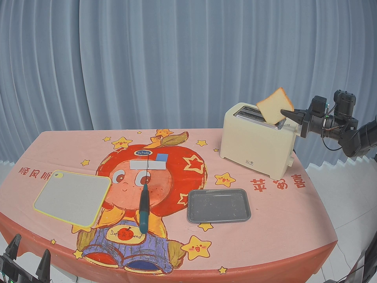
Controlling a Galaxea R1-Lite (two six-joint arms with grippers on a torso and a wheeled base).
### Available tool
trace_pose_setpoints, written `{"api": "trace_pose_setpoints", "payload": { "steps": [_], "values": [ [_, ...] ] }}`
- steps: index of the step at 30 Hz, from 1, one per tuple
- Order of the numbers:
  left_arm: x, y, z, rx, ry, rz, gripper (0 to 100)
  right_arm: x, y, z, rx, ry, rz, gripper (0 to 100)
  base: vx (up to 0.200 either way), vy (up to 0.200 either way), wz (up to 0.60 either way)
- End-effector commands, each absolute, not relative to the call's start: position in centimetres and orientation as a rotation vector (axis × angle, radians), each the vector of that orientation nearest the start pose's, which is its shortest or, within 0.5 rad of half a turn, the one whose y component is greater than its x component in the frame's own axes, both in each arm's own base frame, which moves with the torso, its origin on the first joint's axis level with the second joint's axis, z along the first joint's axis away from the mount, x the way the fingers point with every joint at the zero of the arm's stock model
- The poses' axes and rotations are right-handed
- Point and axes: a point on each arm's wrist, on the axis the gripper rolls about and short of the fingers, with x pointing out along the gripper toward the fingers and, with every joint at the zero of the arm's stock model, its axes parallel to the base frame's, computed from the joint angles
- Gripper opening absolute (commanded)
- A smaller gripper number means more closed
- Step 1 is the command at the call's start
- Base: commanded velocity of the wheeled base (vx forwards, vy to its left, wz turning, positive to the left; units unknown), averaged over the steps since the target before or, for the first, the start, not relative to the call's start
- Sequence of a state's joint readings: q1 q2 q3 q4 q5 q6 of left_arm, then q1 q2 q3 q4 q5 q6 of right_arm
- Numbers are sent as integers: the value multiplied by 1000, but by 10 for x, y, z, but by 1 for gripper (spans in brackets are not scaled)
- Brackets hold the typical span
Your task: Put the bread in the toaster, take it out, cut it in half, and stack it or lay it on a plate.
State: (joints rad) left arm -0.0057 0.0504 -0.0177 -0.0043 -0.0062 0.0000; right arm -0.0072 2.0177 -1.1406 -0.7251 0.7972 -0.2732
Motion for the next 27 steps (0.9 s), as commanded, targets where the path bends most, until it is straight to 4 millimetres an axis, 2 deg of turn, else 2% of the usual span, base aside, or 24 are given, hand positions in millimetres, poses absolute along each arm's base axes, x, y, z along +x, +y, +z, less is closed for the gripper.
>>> {"api": "trace_pose_setpoints", "payload": {
  "steps": [1,27],
  "values": [
    [-19,0,77,0,46,-12,100,390,13,164,-197,55,805,0,0,0,0],
    [-19,0,77,0,46,-12,100,391,14,168,-199,45,804,0,0,0,0]
  ]
}}
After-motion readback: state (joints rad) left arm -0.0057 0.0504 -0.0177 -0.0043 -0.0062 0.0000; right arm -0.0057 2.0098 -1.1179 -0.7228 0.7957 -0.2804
